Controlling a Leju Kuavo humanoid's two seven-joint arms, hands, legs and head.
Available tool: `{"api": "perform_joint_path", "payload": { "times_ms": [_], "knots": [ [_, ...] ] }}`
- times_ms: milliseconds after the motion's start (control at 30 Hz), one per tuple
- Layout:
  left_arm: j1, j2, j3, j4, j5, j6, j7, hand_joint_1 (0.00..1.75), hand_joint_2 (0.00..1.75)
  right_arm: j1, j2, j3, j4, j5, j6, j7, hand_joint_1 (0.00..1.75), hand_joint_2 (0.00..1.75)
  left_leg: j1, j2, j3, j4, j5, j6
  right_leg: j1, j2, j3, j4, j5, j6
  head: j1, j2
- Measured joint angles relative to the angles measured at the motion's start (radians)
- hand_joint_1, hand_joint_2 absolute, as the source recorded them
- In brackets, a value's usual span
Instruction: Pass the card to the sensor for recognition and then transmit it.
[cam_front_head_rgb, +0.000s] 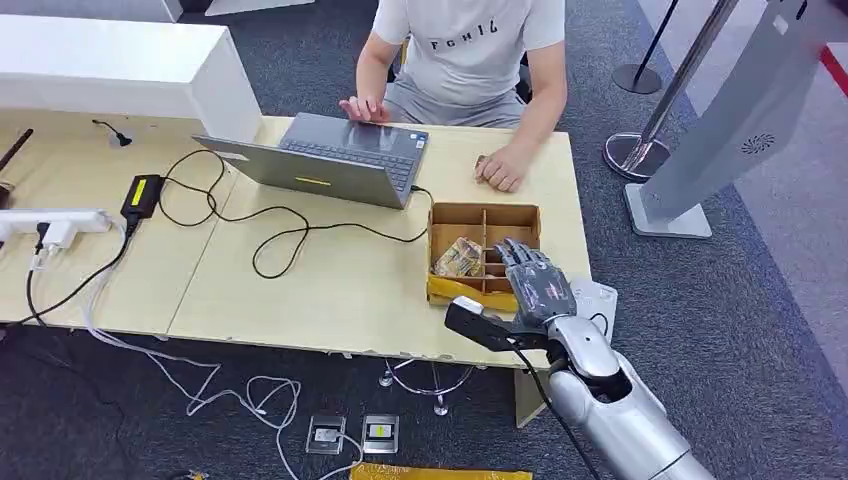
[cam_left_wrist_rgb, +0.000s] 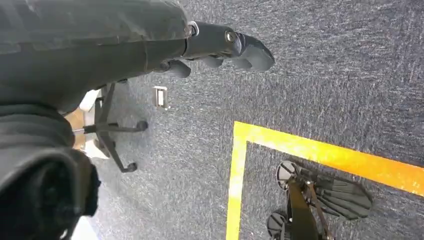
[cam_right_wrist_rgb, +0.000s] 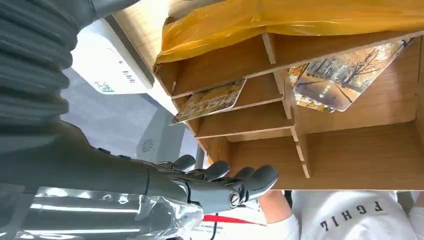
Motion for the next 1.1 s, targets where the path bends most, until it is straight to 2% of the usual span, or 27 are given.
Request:
{"api": "perform_joint_path", "payload": {
  "times_ms": [333, 600, 1100],
  "knots": [
    [-0.001, 0.0, -0.007, 0.0, -0.004, 0.0, -0.001, 0.0, 0.0, 0.002, 0.0, -0.007, 0.0, 0.008, -0.013, -0.007, 0.0, 1.75, 0.0, 0.0, 0.0, 0.0, 0.0, 0.0, 0.0, 0.0, 0.0, 0.0, 0.0, 0.0, 0.0, 0.0],
    [-0.002, 0.0, -0.014, 0.0, -0.005, 0.0, -0.002, 0.0, 0.0, -0.007, 0.01, -0.007, 0.052, 0.025, -0.082, -0.039, 0.0, 1.75, 0.0, 0.0, 0.0, 0.0, 0.0, 0.0, 0.0, 0.0, 0.0, 0.0, 0.0, 0.0, 0.0, 0.0],
    [-0.003, 0.003, -0.026, 0.0, -0.006, -0.004, -0.008, 0.0, 0.0, -0.021, 0.021, -0.008, 0.137, 0.042, -0.134, -0.061, 0.0, 1.75, 0.0, 0.0, 0.0, 0.0, 0.0, 0.0, 0.0, 0.0, 0.0, 0.0, 0.0, 0.0, 0.0, 0.0]
  ]
}}
